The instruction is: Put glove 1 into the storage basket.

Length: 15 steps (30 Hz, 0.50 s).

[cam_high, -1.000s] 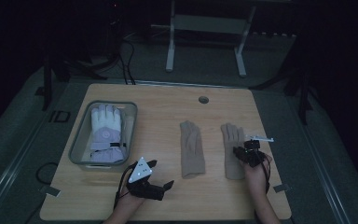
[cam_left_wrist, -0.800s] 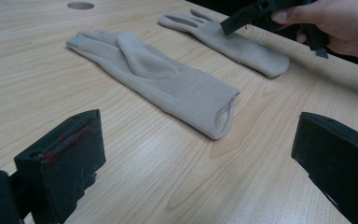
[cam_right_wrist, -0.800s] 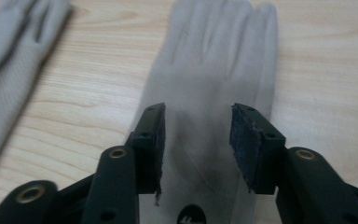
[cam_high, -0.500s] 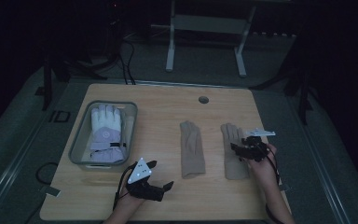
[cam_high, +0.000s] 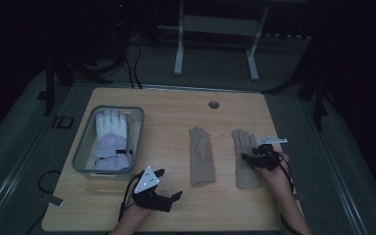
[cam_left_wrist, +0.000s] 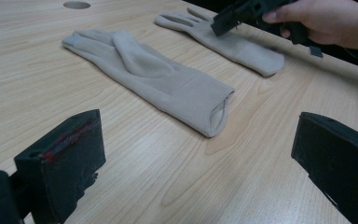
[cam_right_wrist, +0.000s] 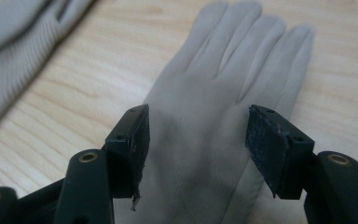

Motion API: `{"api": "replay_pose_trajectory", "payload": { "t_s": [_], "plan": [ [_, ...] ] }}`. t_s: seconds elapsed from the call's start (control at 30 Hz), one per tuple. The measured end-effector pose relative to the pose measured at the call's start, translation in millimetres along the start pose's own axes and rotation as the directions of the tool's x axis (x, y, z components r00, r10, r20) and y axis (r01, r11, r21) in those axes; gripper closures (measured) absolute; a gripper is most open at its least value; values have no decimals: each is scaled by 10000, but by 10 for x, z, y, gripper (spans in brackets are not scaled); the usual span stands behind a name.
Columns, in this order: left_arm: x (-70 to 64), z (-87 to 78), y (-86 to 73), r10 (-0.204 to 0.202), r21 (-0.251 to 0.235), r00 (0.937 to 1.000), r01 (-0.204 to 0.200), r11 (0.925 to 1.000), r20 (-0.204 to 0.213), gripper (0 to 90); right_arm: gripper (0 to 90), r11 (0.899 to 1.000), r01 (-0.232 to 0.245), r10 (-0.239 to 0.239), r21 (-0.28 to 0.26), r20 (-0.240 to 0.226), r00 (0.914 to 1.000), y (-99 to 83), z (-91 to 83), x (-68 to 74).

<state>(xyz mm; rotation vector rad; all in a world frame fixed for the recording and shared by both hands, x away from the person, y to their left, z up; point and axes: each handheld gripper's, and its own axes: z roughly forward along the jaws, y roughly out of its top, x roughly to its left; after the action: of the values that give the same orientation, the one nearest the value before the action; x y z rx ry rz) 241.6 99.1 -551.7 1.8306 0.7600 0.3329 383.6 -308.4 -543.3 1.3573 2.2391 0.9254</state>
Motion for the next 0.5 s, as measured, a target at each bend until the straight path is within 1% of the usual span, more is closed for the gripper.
{"api": "replay_pose_trajectory", "payload": {
  "t_s": [0.03,0.07,0.17,0.2,0.27,0.3,0.33,0.37,0.4,0.5],
  "plan": [
    [-4,3,1,14,1,10000,-14,10000,5,29,398,9998,23,-24,186,59,10000,-37,37,20],
    [-4,3,1,14,1,10000,-14,10000,5,29,409,10000,16,-17,90,137,9999,-53,43,29],
    [-10,8,0,48,11,10000,-48,10000,4,29,511,9997,207,-212,117,494,9986,-65,38,52],
    [-10,8,0,48,11,10000,-48,10000,4,29,537,9998,175,-181,109,589,9981,-69,38,61],
    [-12,9,-1,62,20,10000,-62,10000,22,29,616,10000,-10,5,56,862,9963,-75,37,95],
    [-12,9,-1,67,19,10000,-67,10000,11,29,616,10000,-10,5,56,862,9963,-75,37,95],
    [-10,8,0,46,11,10000,-46,10000,14,30,725,9998,-210,216,-71,1141,9932,-88,32,118],
    [-12,8,1,72,6,10000,-72,10000,3,29,755,9994,-334,347,-129,1222,9919,-94,30,123],
    [-12,8,1,72,6,10000,-72,10000,3,29,772,9988,-449,474,-219,1345,9898,-105,27,133],
    [-15,14,1,85,12,10000,-85,10000,24,29,801,9974,-592,652,-411,1624,9846,-118,24,179]
  ]
}}
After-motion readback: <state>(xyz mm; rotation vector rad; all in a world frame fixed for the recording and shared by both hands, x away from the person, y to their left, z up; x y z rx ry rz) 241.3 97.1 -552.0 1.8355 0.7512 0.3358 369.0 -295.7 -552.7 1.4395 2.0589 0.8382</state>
